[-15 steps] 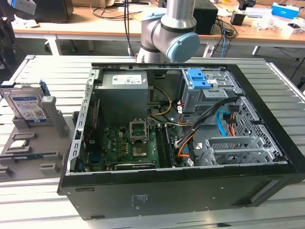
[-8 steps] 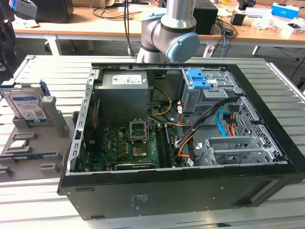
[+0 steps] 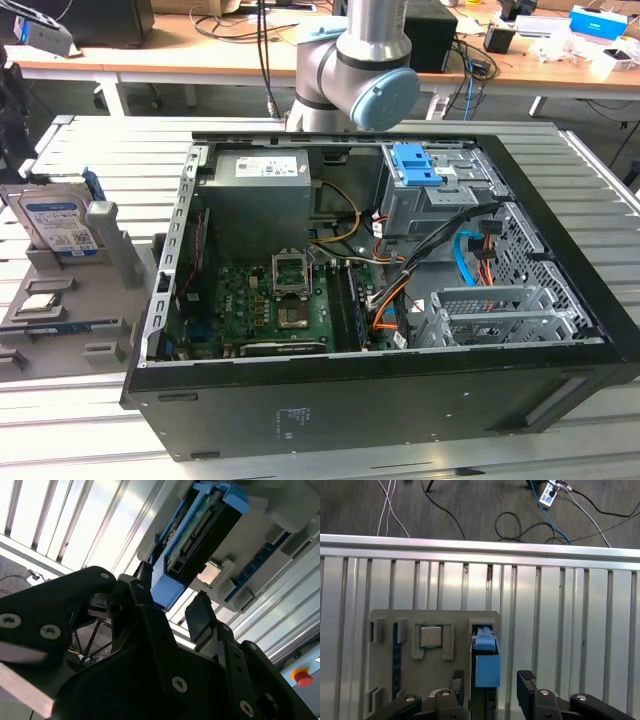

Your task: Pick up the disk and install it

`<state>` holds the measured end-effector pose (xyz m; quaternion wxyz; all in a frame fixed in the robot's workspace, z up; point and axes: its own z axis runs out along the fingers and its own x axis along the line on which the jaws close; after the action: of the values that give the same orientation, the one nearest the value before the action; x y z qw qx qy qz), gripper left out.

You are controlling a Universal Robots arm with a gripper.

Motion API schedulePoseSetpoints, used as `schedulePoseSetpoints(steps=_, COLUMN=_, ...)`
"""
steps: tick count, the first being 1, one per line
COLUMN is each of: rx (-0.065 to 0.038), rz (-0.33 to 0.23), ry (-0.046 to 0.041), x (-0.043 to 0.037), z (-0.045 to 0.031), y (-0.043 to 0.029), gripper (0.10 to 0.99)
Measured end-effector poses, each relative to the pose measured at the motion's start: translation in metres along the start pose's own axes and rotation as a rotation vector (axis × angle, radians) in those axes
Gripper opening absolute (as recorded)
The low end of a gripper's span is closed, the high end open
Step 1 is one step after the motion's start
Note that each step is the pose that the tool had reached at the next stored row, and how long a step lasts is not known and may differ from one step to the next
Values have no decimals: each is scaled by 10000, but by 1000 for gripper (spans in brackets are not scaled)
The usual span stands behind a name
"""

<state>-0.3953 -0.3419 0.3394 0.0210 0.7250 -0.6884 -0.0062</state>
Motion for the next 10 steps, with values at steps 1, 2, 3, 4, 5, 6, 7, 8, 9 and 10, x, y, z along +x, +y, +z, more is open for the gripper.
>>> schedulePoseSetpoints(steps=1, rx=-1, rz=1, ry=16, x=11, z=32, y=0, gripper=541)
schedulePoseSetpoints(steps=2, rx=-2, rz=2, ry=17, x=11, z=72, y=-2, gripper=541)
schedulePoseSetpoints(steps=3, rx=-2, rz=2, ry=17, x=10, z=98, y=-3, gripper=541)
schedulePoseSetpoints(steps=4, rx=-3, rz=2, ry=18, x=11, z=118, y=-4, gripper=541)
schedulePoseSetpoints(steps=5, rx=-2, rz=0, ry=18, x=16, z=136, y=-5, gripper=541)
schedulePoseSetpoints(steps=6, rx=-2, rz=0, ry=17, x=20, z=155, y=-5, gripper=541)
schedulePoseSetpoints(steps=7, rx=-1, rz=3, ry=17, x=22, z=204, y=-6, gripper=541)
schedulePoseSetpoints(steps=8, rx=-2, rz=3, ry=17, x=22, z=232, y=-7, gripper=541)
schedulePoseSetpoints(steps=9, rx=-2, rz=3, ry=17, x=22, z=252, y=-8, gripper=541)
schedulePoseSetpoints(steps=10, rx=-2, rz=2, ry=17, x=21, z=281, y=-9, gripper=541)
